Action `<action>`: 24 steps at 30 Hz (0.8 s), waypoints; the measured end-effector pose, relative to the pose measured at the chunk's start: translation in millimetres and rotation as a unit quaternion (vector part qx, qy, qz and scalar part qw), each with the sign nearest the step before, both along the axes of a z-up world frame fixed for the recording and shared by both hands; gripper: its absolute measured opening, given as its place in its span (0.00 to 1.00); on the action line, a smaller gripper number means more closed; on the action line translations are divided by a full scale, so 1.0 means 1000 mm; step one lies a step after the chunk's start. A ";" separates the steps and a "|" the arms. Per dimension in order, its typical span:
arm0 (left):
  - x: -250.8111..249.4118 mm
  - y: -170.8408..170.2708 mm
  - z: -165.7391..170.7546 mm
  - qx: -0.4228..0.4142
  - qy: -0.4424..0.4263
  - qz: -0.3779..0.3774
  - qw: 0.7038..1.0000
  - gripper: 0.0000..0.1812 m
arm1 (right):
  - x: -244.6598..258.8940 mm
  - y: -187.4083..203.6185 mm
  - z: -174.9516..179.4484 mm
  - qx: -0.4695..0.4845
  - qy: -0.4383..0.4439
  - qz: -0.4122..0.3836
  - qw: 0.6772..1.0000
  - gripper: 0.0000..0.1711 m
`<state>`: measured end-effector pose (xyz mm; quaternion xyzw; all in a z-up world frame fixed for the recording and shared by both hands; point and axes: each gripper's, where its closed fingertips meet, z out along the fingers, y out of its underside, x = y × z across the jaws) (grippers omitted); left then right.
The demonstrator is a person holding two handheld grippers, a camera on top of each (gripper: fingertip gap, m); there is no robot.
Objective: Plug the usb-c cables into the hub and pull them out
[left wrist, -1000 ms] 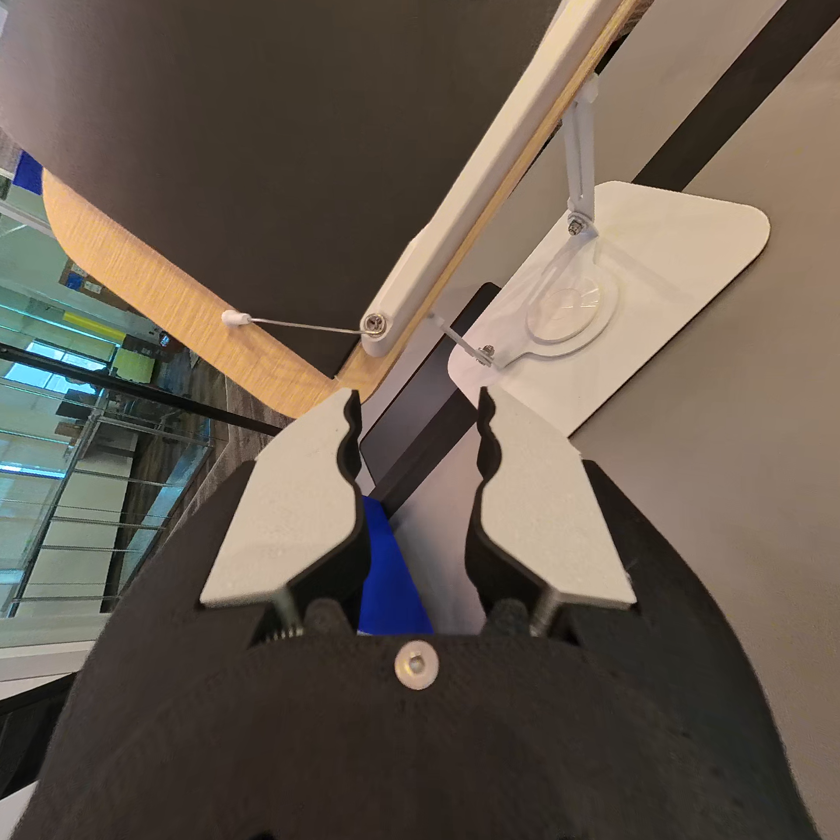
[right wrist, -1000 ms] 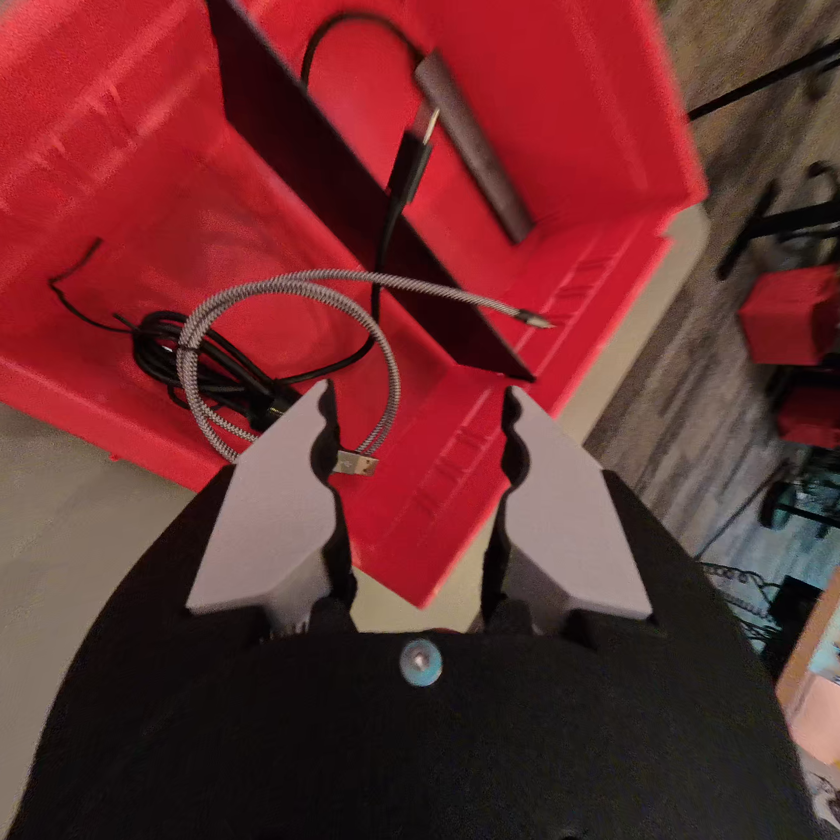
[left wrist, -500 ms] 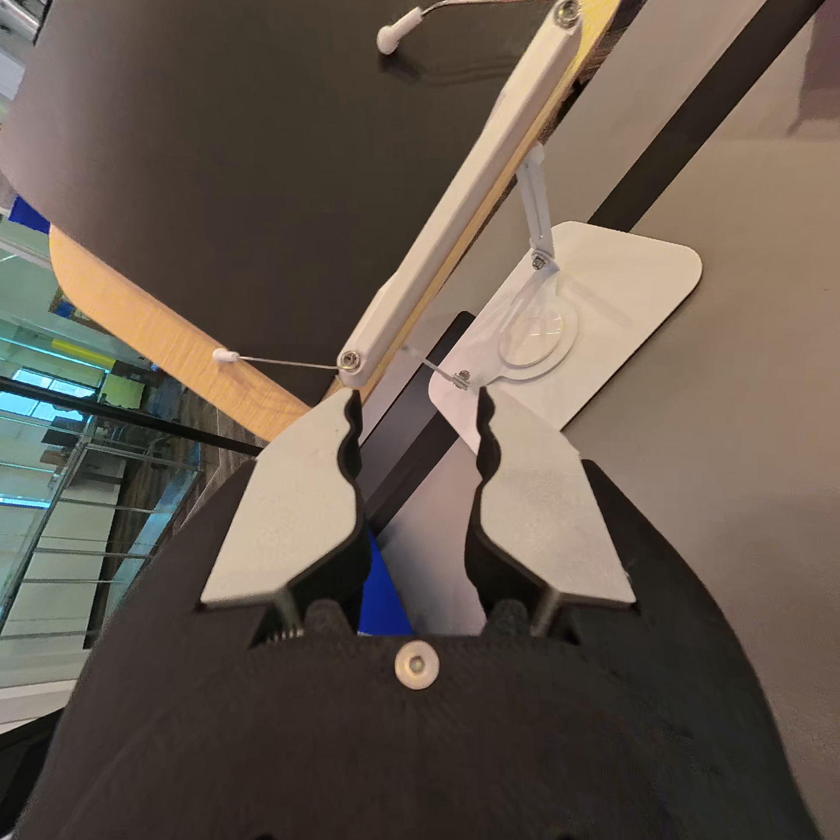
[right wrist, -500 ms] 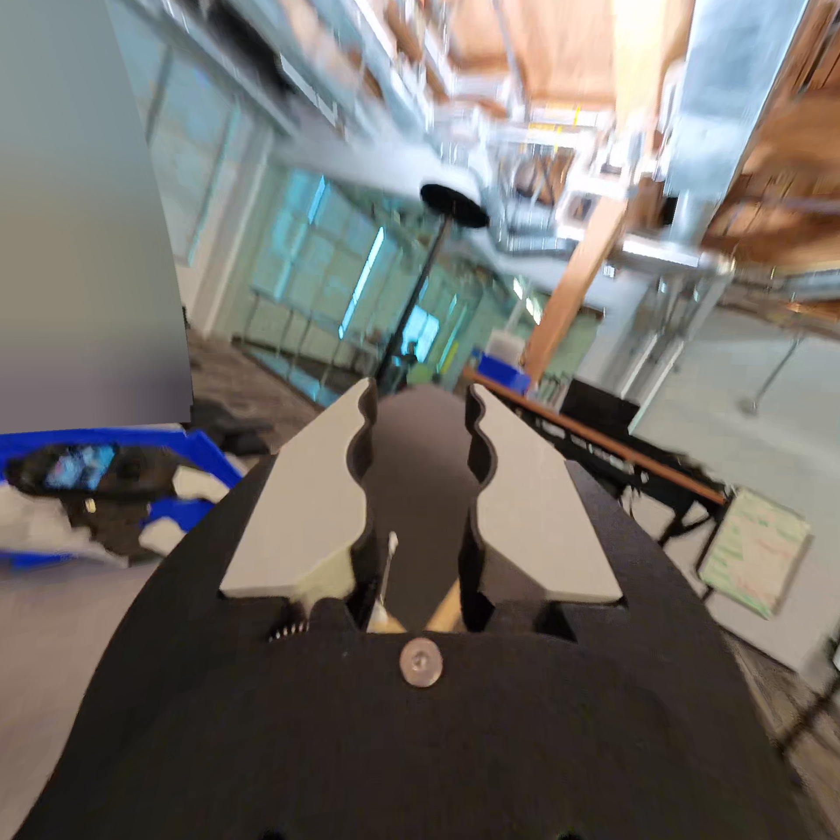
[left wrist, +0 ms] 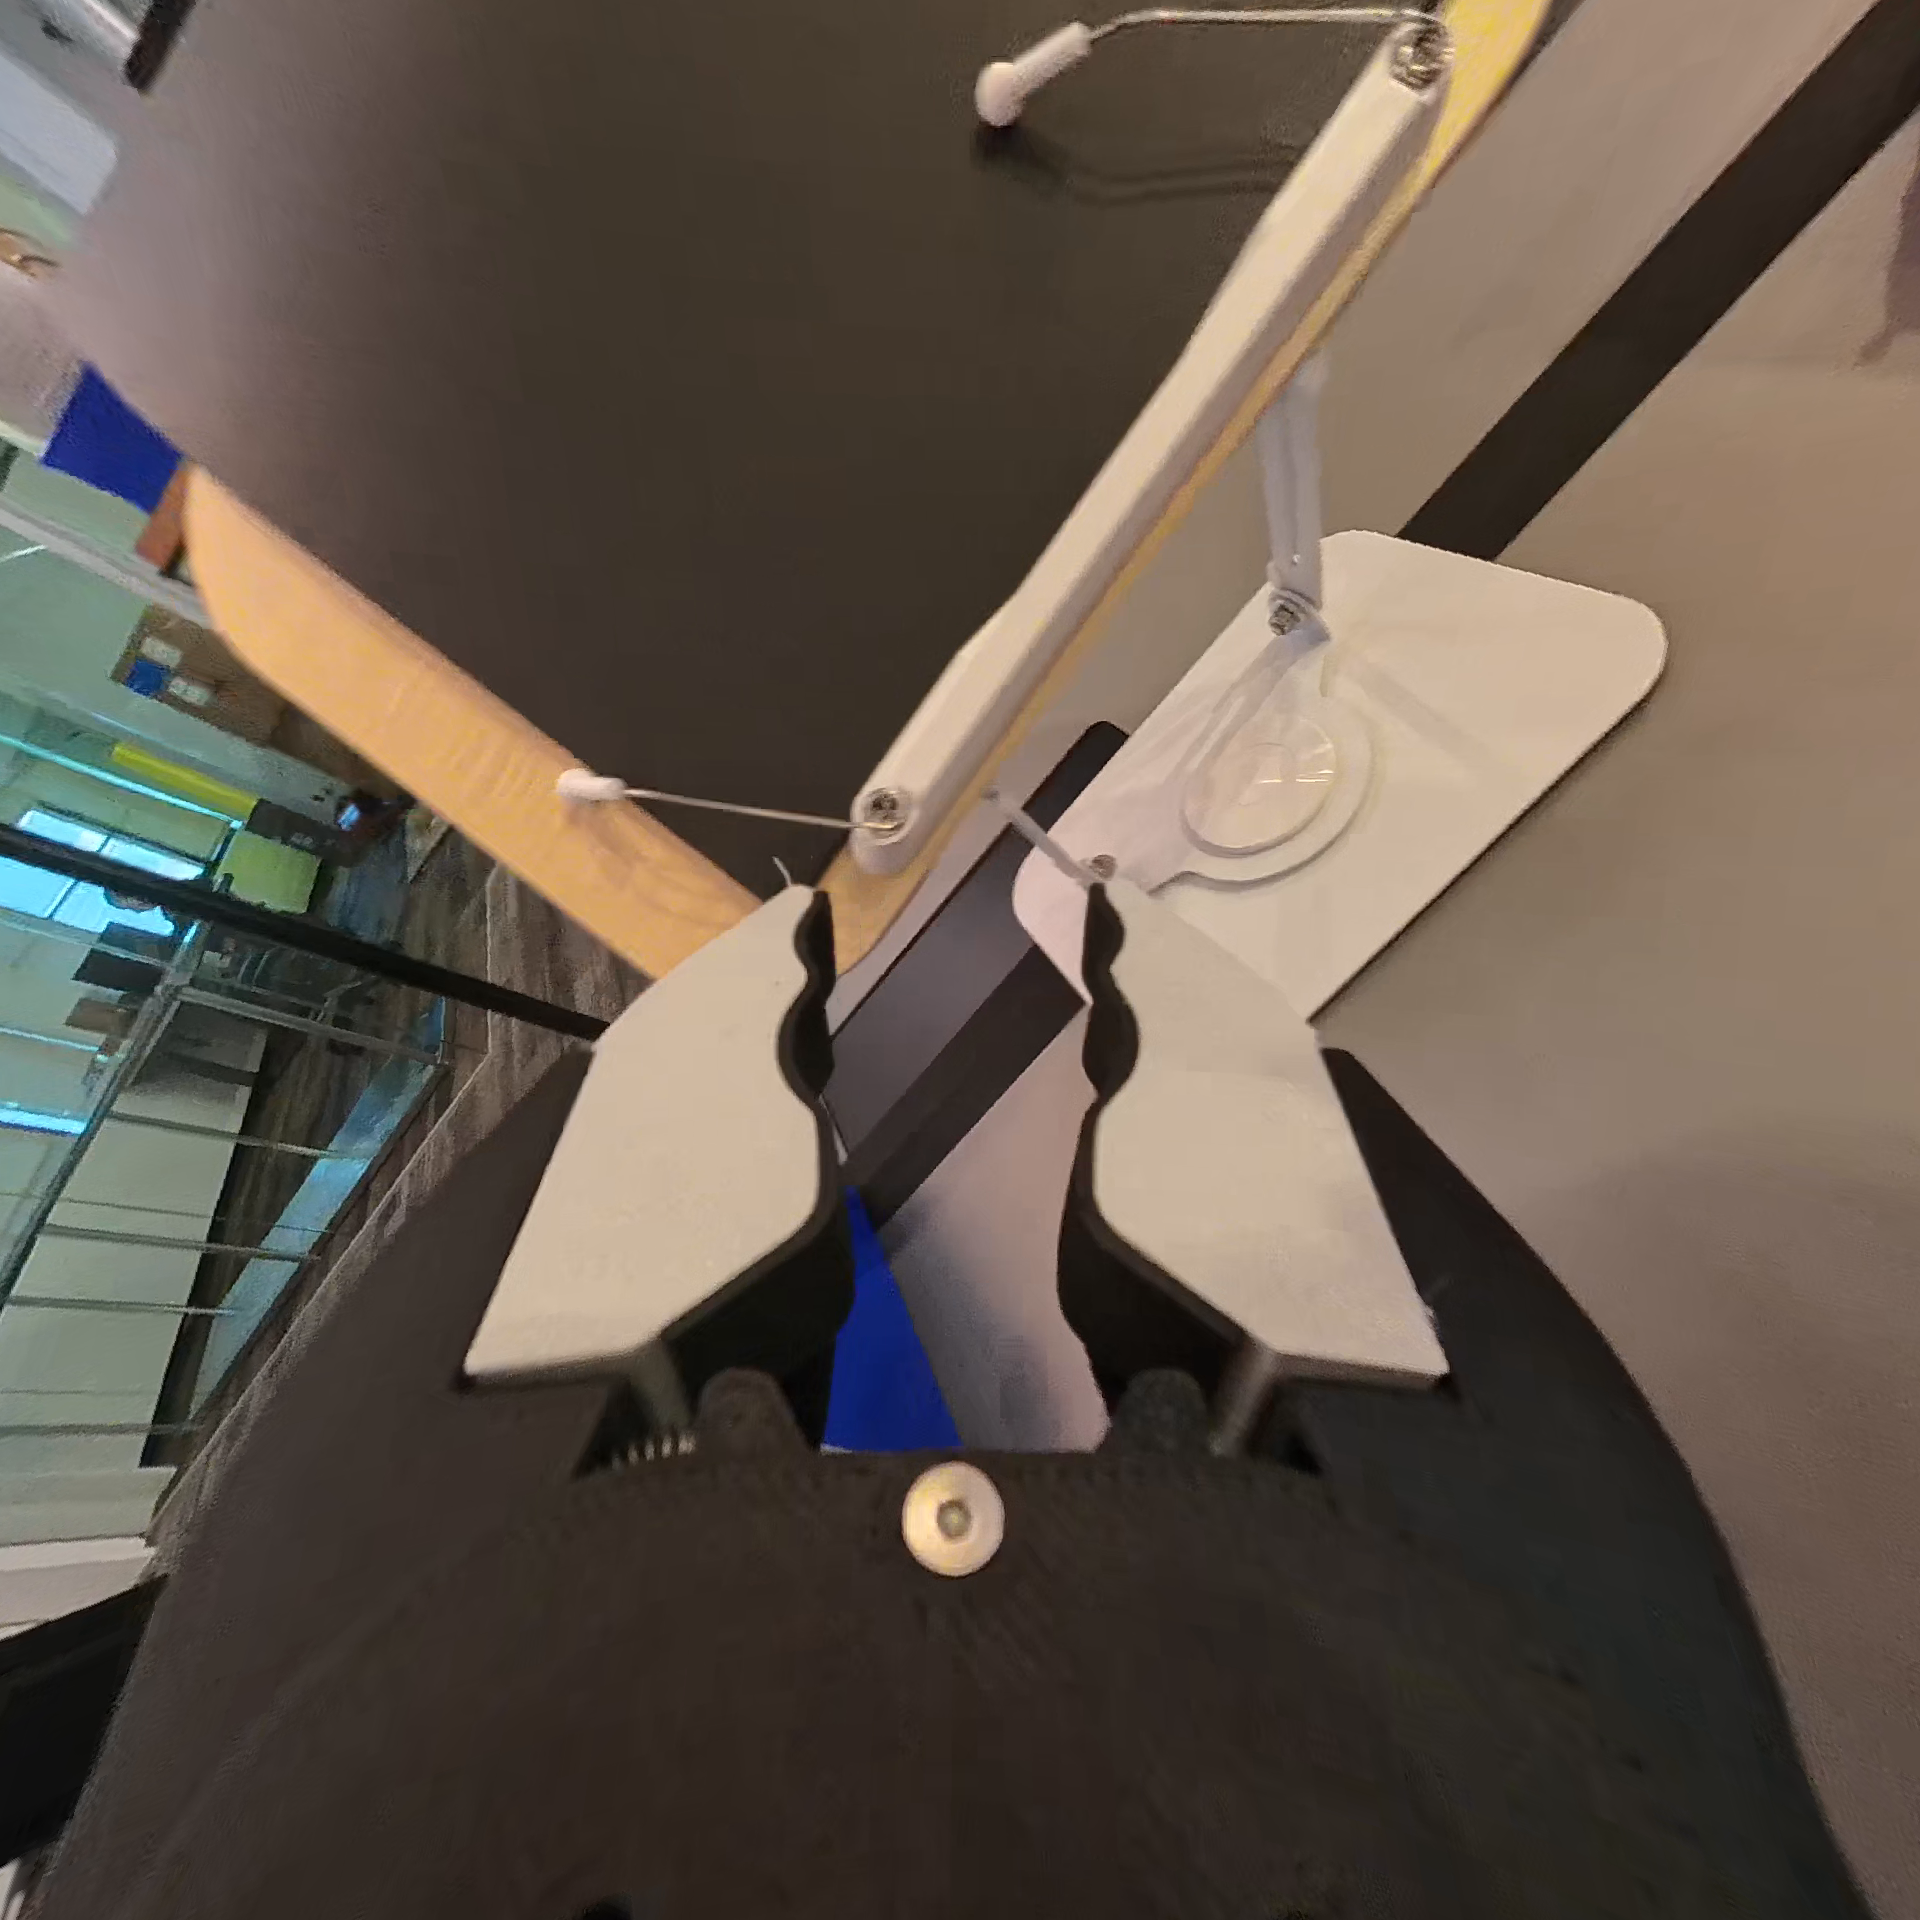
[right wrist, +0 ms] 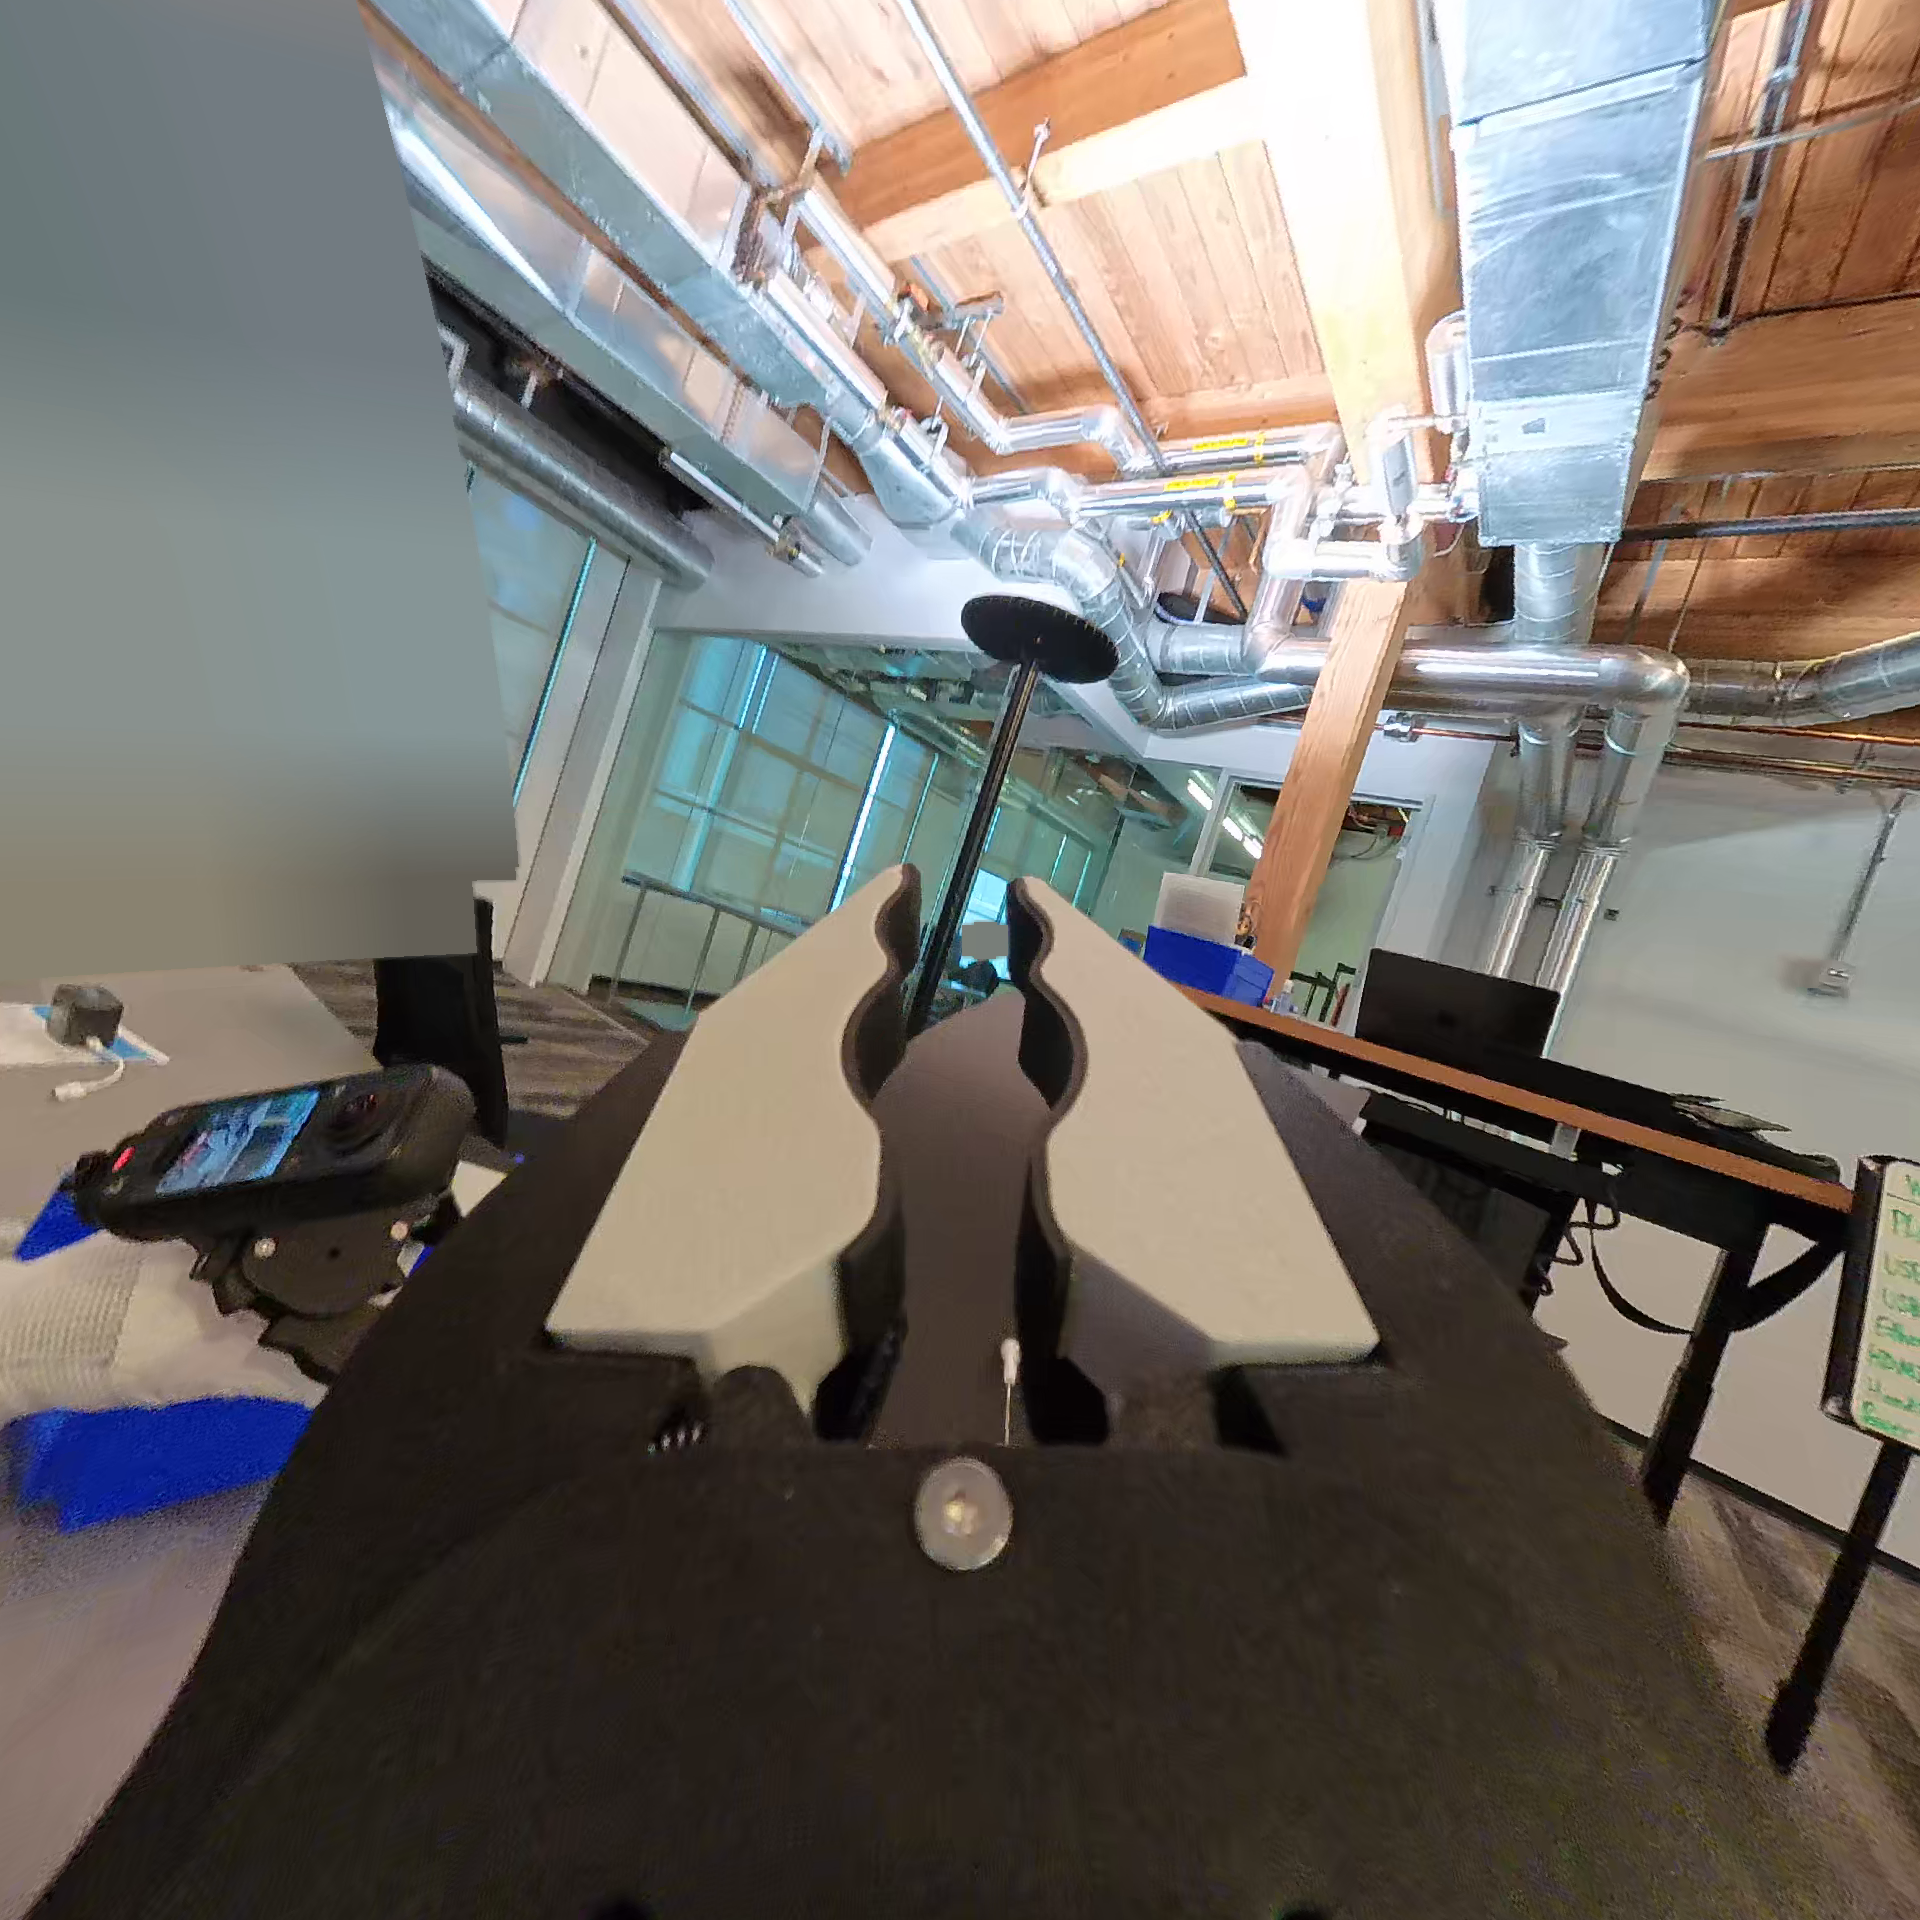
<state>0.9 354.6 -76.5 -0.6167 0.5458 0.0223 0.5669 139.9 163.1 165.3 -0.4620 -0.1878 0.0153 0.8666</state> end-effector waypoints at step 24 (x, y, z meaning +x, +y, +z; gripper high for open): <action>-0.181 0.069 -0.012 -0.228 0.081 0.093 0.966 0.22 | -0.010 0.040 -0.022 -0.024 0.013 0.016 1.000 0.07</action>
